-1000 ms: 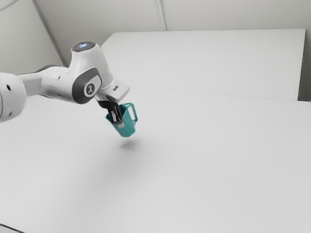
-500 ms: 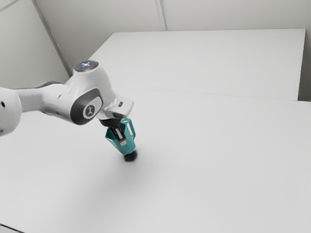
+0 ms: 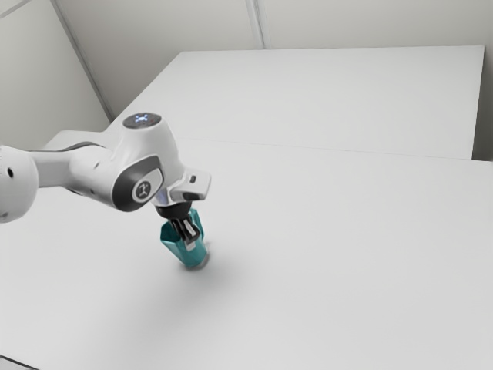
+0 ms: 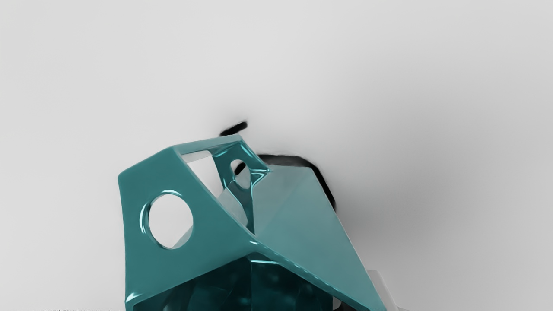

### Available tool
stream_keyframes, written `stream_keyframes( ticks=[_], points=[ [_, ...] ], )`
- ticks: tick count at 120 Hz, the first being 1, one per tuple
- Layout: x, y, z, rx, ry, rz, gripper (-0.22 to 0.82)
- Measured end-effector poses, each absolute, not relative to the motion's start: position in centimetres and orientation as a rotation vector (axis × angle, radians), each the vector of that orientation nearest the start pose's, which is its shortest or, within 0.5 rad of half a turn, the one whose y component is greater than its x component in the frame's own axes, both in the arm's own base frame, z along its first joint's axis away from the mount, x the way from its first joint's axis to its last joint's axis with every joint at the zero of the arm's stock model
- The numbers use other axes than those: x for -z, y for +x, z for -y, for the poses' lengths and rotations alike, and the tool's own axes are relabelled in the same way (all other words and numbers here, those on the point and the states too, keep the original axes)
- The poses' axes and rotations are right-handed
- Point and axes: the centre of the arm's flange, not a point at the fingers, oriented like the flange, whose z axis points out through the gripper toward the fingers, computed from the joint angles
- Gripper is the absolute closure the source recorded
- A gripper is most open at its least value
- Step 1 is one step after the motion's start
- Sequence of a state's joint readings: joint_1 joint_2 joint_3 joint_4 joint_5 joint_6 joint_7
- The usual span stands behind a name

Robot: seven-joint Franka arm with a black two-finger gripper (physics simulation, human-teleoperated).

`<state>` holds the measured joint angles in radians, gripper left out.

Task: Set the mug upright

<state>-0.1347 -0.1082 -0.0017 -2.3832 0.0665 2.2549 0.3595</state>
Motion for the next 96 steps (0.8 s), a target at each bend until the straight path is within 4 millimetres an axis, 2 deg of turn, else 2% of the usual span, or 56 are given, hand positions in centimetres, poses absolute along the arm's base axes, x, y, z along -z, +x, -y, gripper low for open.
stream_keyframes(
  ticks=[64, 84, 96],
  points=[
    [-34.5, 47.9, 5.9, -0.076, -2.978, -0.692, 0.78],
    [-34.9, 47.9, 5.9, -0.067, -2.989, -0.662, 0.41],
    [-35.7, 47.8, 5.8, -0.05, -2.992, -0.647, 0.26]
  ],
)
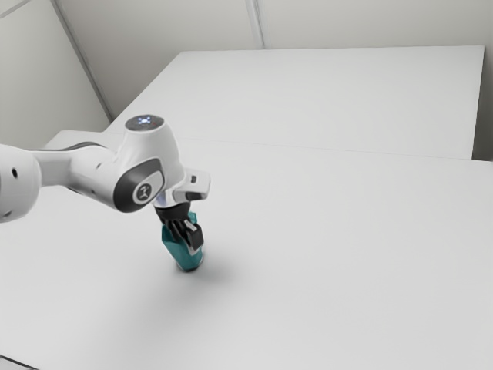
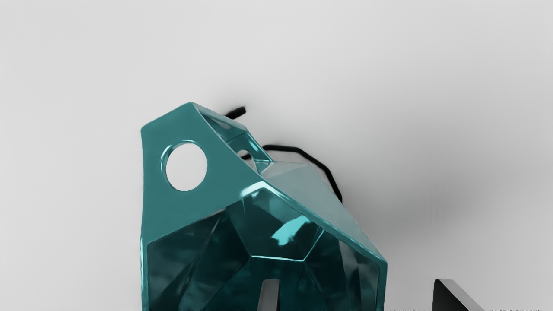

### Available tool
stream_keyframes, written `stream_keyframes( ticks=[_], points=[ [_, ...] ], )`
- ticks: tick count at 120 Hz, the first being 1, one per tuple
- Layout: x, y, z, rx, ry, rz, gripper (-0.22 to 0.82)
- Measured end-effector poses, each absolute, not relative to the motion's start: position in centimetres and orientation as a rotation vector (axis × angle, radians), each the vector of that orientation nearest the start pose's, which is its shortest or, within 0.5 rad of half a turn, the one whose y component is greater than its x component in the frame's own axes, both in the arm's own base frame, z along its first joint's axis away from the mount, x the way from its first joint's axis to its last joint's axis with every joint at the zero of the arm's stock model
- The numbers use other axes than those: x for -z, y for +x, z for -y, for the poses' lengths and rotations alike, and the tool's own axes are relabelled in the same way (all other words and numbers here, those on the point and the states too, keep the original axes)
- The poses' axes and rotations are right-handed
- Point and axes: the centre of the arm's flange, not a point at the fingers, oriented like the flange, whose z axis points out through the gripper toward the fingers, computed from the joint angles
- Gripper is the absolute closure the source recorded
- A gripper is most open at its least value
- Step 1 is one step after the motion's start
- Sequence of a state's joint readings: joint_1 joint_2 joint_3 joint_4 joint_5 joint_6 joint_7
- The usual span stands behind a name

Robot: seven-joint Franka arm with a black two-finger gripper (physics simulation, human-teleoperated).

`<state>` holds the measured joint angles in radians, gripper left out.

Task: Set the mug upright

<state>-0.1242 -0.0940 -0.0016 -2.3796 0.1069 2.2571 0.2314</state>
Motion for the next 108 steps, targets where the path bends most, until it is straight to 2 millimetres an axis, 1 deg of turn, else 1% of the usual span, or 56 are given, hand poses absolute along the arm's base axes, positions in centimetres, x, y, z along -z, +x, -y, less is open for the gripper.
stream_keyframes(
  ticks=[9, 19, 30, 44, 48, 57, 65, 73, 83, 94, 108],
  points=[
    [-36.9, 47.6, 5.7, -0.024, -2.992, -0.639, 0.18],
    [-38.7, 47.2, 5.7, 0.01, -2.99, -0.63, 0.12],
    [-41.0, 46.6, 5.6, 0.045, -2.989, -0.619, 0.08],
    [-42.6, 46.4, 5.4, 0.059, -2.996, -0.6, 0.05],
    [-43.6, 46.7, 5.4, 0.078, -2.998, -0.592, 0.04],
    [-46.9, 48.2, 5.4, 0.126, -2.994, -0.579, 0.03],
    [-49.3, 49.4, 5.3, 0.147, -2.988, -0.576, 0.02],
    [-51.6, 50.6, 5.0, 0.159, -2.984, -0.572, 0.01],
    [-53.9, 52.3, 4.3, 0.163, -2.982, -0.558, 0.01],
    [-55.7, 53.8, 3.7, 0.15, -2.982, -0.547, 0.01],
    [-56.8, 55.4, 3.5, 0.118, -2.981, -0.547, 0.0]
  ],
)
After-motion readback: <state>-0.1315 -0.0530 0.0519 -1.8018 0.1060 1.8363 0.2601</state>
